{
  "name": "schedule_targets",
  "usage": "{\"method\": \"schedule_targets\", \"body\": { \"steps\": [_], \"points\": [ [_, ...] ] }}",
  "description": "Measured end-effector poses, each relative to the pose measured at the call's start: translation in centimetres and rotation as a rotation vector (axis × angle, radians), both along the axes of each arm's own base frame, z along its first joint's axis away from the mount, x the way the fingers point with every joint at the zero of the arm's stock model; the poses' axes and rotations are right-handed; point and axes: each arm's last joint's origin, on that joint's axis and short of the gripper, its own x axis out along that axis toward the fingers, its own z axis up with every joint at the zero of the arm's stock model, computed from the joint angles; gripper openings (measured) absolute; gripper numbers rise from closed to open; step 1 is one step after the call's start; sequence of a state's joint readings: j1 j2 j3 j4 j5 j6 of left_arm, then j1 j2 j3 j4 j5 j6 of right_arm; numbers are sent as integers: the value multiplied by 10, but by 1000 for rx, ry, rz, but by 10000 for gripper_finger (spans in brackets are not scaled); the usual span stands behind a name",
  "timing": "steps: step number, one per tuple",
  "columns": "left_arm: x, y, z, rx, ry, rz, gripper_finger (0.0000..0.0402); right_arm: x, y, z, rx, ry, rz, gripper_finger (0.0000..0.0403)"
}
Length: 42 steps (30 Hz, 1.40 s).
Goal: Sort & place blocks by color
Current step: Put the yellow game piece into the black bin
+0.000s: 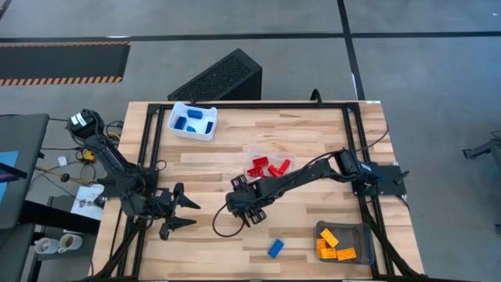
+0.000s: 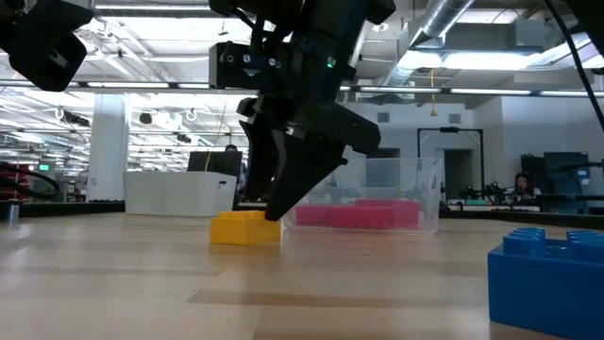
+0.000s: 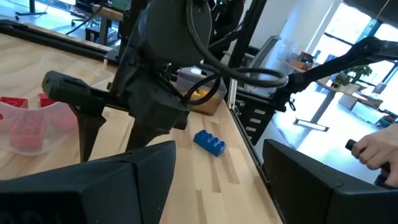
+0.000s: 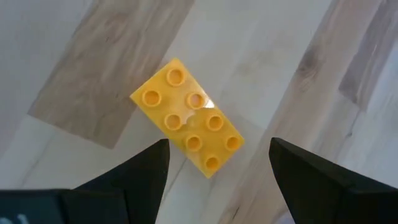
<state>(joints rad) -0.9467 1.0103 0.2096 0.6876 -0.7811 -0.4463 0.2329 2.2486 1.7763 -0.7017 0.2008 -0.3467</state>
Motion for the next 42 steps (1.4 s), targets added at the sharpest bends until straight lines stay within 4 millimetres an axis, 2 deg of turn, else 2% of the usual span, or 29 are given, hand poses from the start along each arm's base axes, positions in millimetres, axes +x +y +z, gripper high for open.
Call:
{"method": "schedule_targets", "body": {
  "steps": [10, 21, 26, 31, 34, 37, 42],
  "points": [
    [3, -5, -1, -16, -29, 3, 228, 4, 2, 2, 48, -38, 11, 302],
    [4, -7, 2, -26, -54, -55, 228, 7, 12, -33, 79, 28, 4, 301],
    [4, -7, 2, -24, -55, -55, 228, 5, 13, -26, 97, 18, -49, 298],
    [4, -7, 2, -22, -56, -54, 228, 2, 15, -23, 106, 26, -62, 245],
    [4, -7, 2, -35, -57, -54, 228, 0, 18, -19, 127, 61, -118, 183],
    [4, -7, 7, -131, -72, -51, 228, -4, 25, -10, 166, 115, -200, 115],
    [6, -11, 16, -144, -103, -61, 228, -18, 42, 23, 180, 255, -291, 107]
  ]
}}
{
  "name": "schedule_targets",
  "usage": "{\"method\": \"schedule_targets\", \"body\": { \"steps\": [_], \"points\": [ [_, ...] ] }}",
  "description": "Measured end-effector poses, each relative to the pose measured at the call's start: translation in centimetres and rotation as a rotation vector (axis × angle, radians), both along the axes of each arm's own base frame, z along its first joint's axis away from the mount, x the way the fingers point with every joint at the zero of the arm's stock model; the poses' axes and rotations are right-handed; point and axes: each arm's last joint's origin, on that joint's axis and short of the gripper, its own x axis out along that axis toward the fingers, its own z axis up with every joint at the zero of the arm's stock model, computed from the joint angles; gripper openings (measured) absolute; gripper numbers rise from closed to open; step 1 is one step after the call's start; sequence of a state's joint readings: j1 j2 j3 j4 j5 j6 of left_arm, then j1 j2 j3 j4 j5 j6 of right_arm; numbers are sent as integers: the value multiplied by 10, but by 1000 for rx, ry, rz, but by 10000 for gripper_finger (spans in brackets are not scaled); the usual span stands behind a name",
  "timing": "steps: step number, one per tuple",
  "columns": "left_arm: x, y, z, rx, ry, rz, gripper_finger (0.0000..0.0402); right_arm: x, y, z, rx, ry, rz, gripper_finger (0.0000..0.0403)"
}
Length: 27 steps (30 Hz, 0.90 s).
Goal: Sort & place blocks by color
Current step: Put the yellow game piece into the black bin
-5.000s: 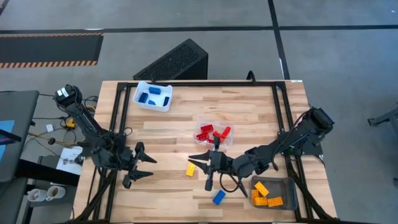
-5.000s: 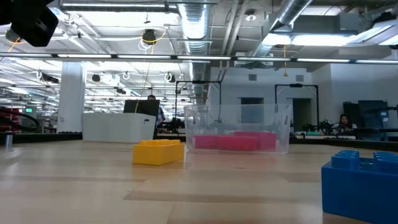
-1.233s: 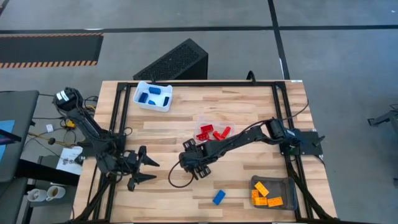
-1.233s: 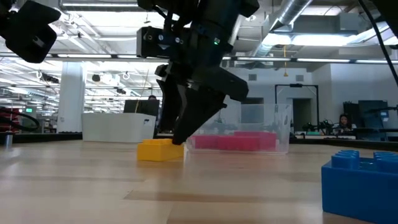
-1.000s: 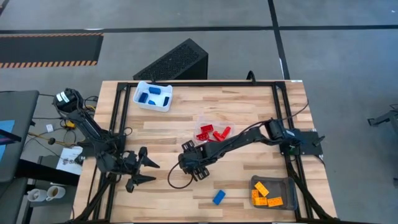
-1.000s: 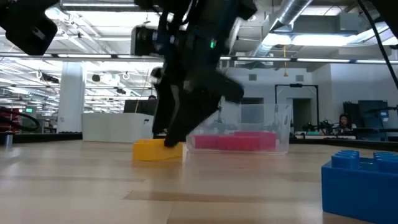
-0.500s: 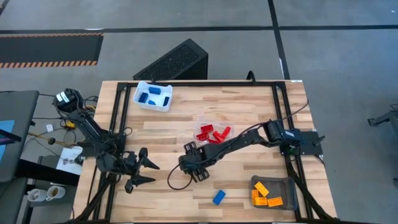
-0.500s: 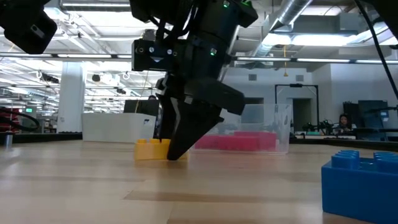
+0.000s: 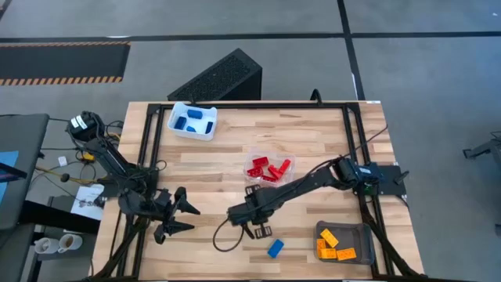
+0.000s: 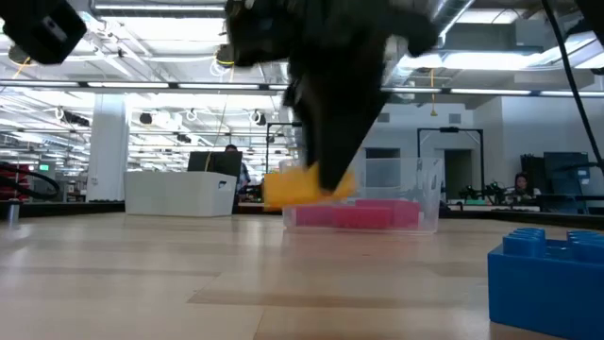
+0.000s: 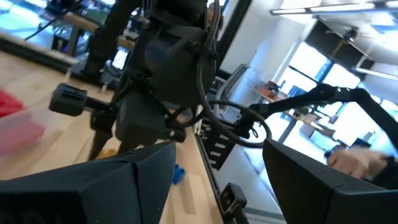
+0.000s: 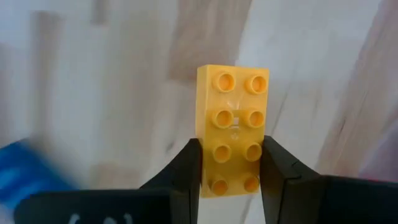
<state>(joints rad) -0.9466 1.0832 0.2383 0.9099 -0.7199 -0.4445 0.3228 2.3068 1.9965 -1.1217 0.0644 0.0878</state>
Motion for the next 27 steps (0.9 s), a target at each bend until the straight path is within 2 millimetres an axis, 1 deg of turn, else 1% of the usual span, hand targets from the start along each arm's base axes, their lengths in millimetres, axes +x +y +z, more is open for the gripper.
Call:
{"method": "schedule_targets", "body": {
  "steps": [4, 7, 10, 11, 15, 17, 21, 22, 24, 27],
  "points": [
    [1, -3, 6, 45, -28, -32, 228, -14, 19, 29, 21, 78, -52, 107],
    [0, -6, 8, 31, -32, -58, 228, -29, 34, 53, 35, 148, -98, 107],
    [-3, -9, 10, 31, -48, -87, 228, -45, 49, 69, 40, 200, -146, 116],
    [-4, -9, 11, 38, -57, -92, 228, -48, 55, 73, 63, 193, -155, 121],
    [-5, -10, 12, 76, -80, -94, 228, -69, 72, 103, 174, 166, -226, 130],
    [-5, -10, 12, 76, -80, -95, 228, -81, 77, 114, 178, 171, -288, 129],
    [-5, -10, 12, 72, -81, -103, 228, -105, 87, 138, 206, 115, -378, 127],
    [-5, -10, 13, 71, -81, -103, 228, -111, 91, 142, 204, 105, -399, 127],
    [-5, -10, 13, 67, -85, -102, 228, -119, 99, 144, 199, 99, -416, 130],
    [-5, -10, 13, 64, -87, -100, 228, -128, 109, 136, 182, 130, -445, 131]
  ]
}}
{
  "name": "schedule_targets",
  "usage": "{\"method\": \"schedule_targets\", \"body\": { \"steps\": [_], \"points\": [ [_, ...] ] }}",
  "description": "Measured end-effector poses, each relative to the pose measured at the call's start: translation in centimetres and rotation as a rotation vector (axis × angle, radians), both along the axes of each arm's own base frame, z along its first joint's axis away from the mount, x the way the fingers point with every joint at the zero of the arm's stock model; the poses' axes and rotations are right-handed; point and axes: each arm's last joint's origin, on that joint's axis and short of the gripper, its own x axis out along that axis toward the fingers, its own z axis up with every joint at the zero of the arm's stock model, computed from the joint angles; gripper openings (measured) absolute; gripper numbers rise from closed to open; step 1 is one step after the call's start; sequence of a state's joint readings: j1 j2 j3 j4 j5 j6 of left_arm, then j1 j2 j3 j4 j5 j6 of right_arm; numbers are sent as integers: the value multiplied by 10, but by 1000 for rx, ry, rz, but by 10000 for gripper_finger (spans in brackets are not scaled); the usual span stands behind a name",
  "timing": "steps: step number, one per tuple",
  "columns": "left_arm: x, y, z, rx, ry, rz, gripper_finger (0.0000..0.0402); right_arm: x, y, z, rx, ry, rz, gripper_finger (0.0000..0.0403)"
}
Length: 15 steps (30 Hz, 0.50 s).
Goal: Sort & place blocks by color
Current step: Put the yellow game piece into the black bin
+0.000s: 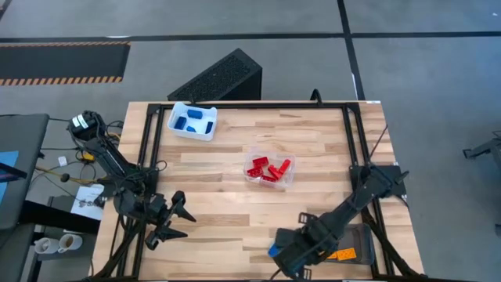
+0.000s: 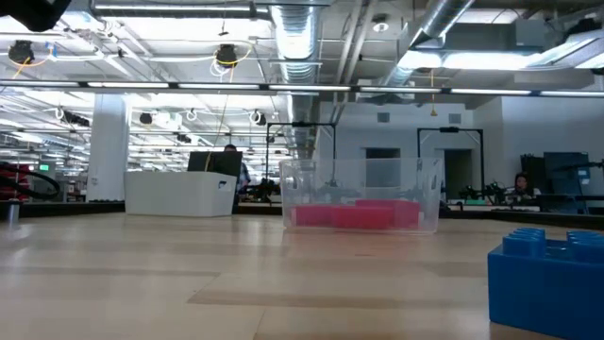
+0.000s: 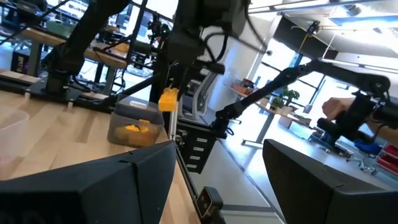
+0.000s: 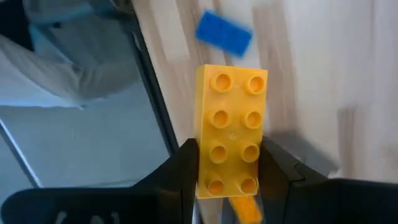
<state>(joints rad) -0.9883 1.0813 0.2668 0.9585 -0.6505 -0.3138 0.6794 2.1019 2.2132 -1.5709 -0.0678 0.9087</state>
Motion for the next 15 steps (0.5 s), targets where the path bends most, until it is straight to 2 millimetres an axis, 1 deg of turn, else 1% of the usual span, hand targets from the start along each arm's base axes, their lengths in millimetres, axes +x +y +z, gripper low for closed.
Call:
{"method": "schedule_targets", "body": {
  "steps": [2, 5, 7, 9, 11, 14, 15],
  "points": [
    [1, 1, 0, -1, -1, 5, 228, -8, 7, -10, -2, 62, -43, 131],
    [2, 2, 1, -5, -9, 16, 228, -24, 17, -27, -27, 150, -133, 131],
    [3, 3, 2, -11, -13, 20, 228, -31, 26, -38, -28, 139, -144, 131],
    [3, 3, 4, -17, -28, 17, 228, -40, 34, -42, -51, 49, -148, 129],
    [3, 3, 4, -3, -34, 17, 228, -57, 33, -35, -87, -52, -197, 128],
    [3, 3, 5, -6, -45, 20, 228, -96, 18, -14, -131, -212, -321, 128],
    [4, 4, 5, -5, -44, 23, 228, -107, 12, -10, -131, -251, -375, 128]
  ]
}}
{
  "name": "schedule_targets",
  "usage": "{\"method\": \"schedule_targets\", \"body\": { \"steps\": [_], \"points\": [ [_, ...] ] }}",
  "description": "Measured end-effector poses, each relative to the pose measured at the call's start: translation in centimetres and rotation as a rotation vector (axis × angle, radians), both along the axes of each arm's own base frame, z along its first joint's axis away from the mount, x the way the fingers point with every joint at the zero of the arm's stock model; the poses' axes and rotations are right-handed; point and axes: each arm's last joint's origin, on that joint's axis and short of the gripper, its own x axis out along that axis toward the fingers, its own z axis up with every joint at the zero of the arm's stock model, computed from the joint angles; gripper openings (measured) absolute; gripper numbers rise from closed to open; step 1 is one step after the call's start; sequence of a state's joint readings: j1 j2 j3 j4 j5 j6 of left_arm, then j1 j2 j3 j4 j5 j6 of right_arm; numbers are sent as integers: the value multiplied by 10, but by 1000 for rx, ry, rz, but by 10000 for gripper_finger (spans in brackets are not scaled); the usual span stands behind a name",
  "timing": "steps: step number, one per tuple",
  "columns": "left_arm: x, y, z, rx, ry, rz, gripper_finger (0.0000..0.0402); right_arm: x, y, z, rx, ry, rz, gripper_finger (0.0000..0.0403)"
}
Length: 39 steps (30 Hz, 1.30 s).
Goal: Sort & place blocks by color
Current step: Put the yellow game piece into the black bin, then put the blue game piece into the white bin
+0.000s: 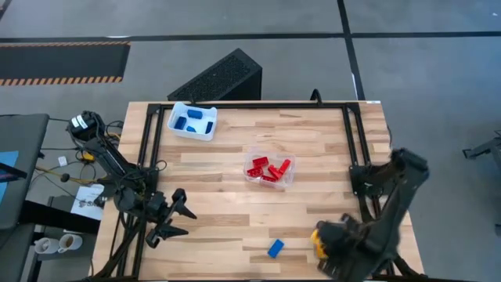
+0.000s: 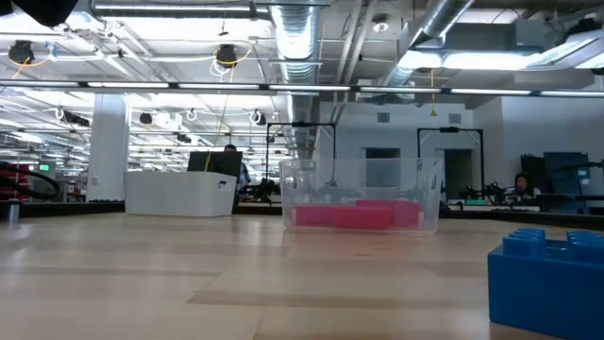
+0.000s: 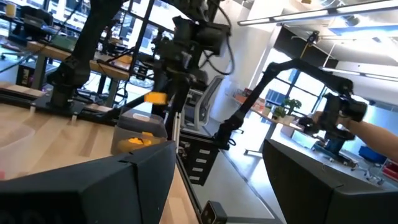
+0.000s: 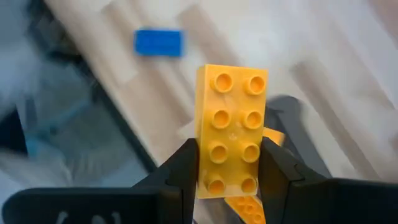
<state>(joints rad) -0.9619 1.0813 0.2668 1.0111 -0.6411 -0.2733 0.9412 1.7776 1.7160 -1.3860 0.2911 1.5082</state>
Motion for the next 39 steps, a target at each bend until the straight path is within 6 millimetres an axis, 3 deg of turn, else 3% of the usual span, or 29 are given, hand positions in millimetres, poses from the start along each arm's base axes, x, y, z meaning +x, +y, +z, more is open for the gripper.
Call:
{"method": "schedule_targets", "body": {
  "steps": [3, 6, 14, 21, 25, 30, 39],
  "points": [
    [0, 0, 0, -5, 2, 3, 228, -31, -15, -3, 44, -25, -132, 128],
    [0, 1, 0, -12, 5, 8, 228, -46, -21, -18, 127, -3, -183, 129],
    [1, 1, -2, -32, 27, 21, 228, -54, -21, -80, 168, 233, -215, 166],
    [1, 1, -7, -43, 78, 30, 228, -50, -22, -89, 156, 280, -221, 261],
    [2, 1, -11, -47, 112, 36, 228, -42, -24, -83, 187, 261, -159, 290],
    [3, -2, -16, -27, 126, 53, 228, -22, -31, -66, 186, 207, -87, 288],
    [18, -19, -16, 42, 143, 79, 228, 48, -55, -58, 121, -33, 148, 281]
  ]
}}
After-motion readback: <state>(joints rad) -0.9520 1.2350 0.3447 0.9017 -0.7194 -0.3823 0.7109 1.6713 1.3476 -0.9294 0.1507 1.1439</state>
